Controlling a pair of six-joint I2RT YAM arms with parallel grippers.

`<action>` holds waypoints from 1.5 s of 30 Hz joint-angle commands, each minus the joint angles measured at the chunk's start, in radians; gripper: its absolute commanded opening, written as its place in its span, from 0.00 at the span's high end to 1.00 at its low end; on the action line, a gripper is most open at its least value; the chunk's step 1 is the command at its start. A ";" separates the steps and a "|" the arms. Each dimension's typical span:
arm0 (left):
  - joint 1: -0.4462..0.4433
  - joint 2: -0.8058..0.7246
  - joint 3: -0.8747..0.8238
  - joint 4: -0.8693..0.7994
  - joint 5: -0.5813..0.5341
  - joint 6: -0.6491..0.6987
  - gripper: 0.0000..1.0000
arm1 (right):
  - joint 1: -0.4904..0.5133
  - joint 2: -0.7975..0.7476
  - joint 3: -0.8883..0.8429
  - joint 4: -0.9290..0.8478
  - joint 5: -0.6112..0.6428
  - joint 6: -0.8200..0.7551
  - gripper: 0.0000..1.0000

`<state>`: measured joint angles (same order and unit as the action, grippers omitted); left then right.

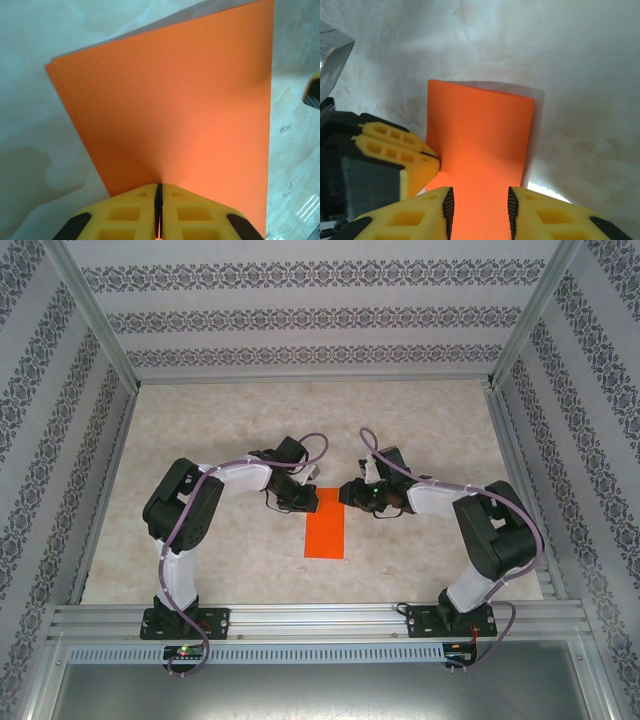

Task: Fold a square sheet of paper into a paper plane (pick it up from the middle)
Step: Fold the triangle a second time at the center of the table.

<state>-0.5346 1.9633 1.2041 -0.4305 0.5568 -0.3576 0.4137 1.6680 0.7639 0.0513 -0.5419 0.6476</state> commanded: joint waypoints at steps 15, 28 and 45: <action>0.014 0.030 -0.066 -0.089 -0.074 0.019 0.87 | -0.006 0.104 0.096 -0.042 0.002 -0.059 0.60; 0.014 0.032 -0.065 -0.085 -0.069 0.021 0.87 | 0.010 0.131 0.134 -0.070 0.058 -0.093 0.58; 0.015 0.032 -0.070 -0.082 -0.066 0.026 0.87 | 0.037 0.087 0.118 -0.021 -0.061 -0.025 0.58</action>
<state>-0.5293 1.9575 1.1866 -0.4080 0.5686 -0.3576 0.4454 1.7828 0.8860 0.0048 -0.5678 0.6071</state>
